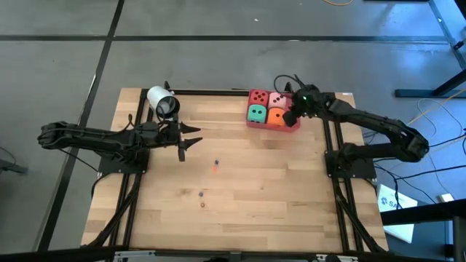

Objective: Pick & Place Dice
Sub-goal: Put the small yellow dice into the red bin

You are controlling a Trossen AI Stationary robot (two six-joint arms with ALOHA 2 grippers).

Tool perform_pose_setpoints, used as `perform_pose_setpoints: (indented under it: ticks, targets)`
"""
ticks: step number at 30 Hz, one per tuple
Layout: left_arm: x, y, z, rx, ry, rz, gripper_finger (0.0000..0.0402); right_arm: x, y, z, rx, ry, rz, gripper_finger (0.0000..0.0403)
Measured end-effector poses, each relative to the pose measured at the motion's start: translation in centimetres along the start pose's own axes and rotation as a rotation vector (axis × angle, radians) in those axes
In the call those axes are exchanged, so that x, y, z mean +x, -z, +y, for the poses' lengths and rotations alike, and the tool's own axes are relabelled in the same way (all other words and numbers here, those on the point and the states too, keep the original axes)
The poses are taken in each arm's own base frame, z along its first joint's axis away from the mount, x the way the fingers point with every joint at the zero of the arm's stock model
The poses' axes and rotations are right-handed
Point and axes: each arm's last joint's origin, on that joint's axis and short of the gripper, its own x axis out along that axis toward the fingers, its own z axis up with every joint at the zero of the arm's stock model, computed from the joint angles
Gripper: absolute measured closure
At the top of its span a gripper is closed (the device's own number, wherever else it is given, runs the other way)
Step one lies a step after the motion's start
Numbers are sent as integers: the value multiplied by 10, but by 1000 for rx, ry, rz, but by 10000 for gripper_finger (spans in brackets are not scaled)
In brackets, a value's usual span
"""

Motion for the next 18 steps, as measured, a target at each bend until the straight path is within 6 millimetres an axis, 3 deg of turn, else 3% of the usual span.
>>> perform_pose_setpoints:
  ticks: [10, 18]
  targets:
    - [0, 0, 0, 0, 0, 2, 233, 29, -11, -8, -50, -44, 263, 351]
    - [0, 1, 0, 0, 4, 14, 233, 55, 0, -9, -94, -44, 430, 351]
